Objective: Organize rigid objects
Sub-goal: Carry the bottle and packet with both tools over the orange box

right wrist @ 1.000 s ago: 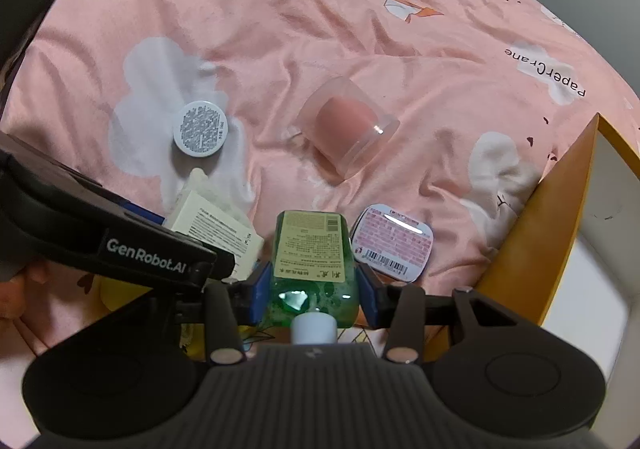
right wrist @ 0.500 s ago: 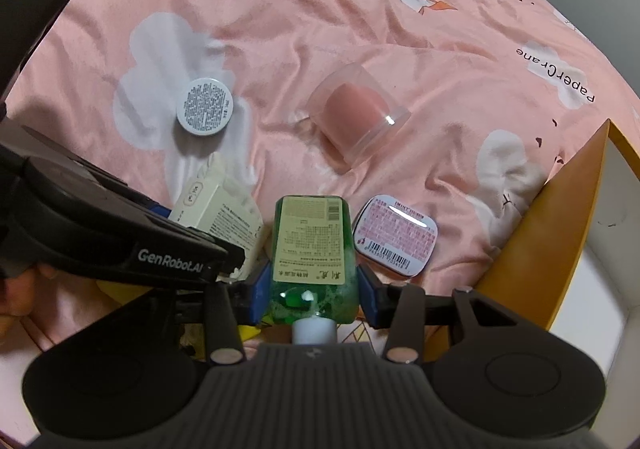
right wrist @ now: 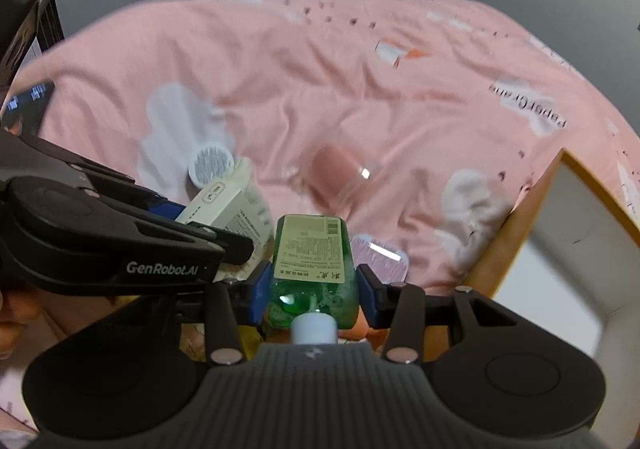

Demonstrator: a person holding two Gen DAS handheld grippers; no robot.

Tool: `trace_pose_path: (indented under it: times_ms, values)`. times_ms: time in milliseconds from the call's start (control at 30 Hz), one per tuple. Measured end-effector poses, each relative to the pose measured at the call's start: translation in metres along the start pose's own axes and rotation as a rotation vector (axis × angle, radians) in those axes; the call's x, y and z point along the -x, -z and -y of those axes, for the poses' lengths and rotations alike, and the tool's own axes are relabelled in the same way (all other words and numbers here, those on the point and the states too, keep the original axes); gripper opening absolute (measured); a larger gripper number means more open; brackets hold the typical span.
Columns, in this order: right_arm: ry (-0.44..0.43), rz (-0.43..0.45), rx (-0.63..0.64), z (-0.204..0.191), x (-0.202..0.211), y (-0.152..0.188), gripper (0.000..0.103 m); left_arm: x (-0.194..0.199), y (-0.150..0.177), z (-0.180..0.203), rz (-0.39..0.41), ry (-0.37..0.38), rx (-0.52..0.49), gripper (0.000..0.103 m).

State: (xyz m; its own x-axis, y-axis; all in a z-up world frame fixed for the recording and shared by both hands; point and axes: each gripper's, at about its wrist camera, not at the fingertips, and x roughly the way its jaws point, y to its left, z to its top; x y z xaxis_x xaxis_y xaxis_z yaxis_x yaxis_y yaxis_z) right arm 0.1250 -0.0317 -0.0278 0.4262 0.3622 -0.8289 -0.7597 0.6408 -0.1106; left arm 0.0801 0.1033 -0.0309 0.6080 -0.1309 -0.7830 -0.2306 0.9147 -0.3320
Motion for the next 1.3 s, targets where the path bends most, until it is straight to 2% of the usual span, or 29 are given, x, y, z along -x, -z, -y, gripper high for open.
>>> trace_pose_path:
  times_ms: [267, 533, 700, 800, 933, 1100, 1233, 1300]
  values:
    - [0.039, 0.113, -0.028, 0.014, 0.044, -0.011, 0.045, 0.032, -0.017, 0.023, 0.128, 0.034, -0.021, 0.031]
    - [0.129, 0.188, -0.113, 0.052, 0.084, -0.009, 0.045, 0.049, -0.041, 0.067, 0.212, 0.134, -0.097, 0.031]
    - [0.203, 0.198, -0.184, 0.083, 0.105, 0.002, 0.045, 0.044, -0.052, 0.106, 0.221, 0.209, -0.172, 0.031]
    - [0.248, 0.184, -0.231, 0.103, 0.11, 0.012, 0.045, 0.029, -0.058, 0.132, 0.189, 0.253, -0.208, 0.031]
    - [0.271, 0.139, -0.314, 0.133, 0.107, 0.027, 0.045, -0.007, -0.061, 0.161, 0.091, 0.303, -0.267, 0.031]
    - [0.334, 0.036, -0.33, 0.158, 0.08, 0.044, 0.045, -0.057, -0.054, 0.184, -0.029, 0.271, -0.33, 0.031]
    - [0.344, -0.033, -0.329, 0.168, 0.059, 0.058, 0.045, -0.084, -0.046, 0.192, -0.138, 0.287, -0.346, 0.031]
    - [0.341, -0.058, -0.328, 0.173, 0.05, 0.063, 0.045, -0.093, -0.042, 0.194, -0.166, 0.268, -0.368, 0.031]
